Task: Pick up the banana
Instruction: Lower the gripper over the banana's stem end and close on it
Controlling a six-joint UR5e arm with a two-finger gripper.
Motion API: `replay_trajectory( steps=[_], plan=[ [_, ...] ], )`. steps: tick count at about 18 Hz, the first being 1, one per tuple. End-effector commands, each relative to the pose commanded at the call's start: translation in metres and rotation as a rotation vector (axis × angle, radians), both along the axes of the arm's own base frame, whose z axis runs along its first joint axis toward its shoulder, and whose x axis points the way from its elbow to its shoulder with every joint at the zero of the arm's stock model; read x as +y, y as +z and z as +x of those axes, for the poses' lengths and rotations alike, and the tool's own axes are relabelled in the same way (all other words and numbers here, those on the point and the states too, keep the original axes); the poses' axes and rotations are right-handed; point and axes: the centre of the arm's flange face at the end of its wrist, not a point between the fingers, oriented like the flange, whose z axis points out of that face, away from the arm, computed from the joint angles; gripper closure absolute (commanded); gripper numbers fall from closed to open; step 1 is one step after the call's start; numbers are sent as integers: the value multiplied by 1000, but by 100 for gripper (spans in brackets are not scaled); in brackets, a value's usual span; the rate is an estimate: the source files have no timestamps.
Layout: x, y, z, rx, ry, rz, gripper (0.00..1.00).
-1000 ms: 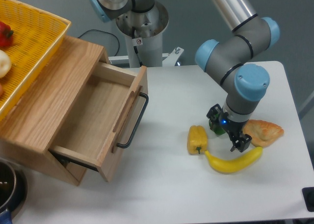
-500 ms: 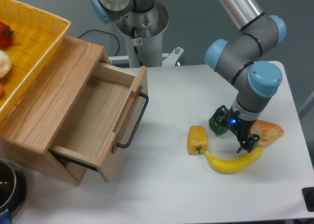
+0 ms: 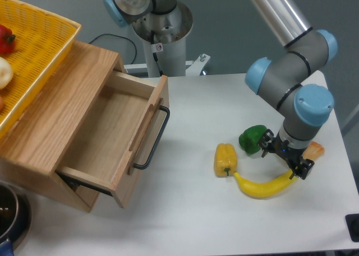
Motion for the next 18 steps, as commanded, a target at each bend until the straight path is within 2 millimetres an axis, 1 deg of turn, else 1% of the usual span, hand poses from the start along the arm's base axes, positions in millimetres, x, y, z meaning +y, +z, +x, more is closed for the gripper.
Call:
replay_trajectory(
  steps=[1,2,5,6,8,9,13,16,18],
  plan=[
    [0,-3,-2,1,0,1,0],
    [-5,-9,-6,-1,3,-1,0],
    [-11,-14,-11,-2,-5,-1,1],
    [-13,-13,-14,11,-12,3,2],
    [-24,-13,-21,13,-11,5,3],
    [-26,-14,-22,13,-15,5,3],
    [-23,-12,-30,26,-23,9,3],
    [-22,-19,-32,24,-28,8,5],
    [-22,-24,-33,27,-29,9,8]
  ],
)
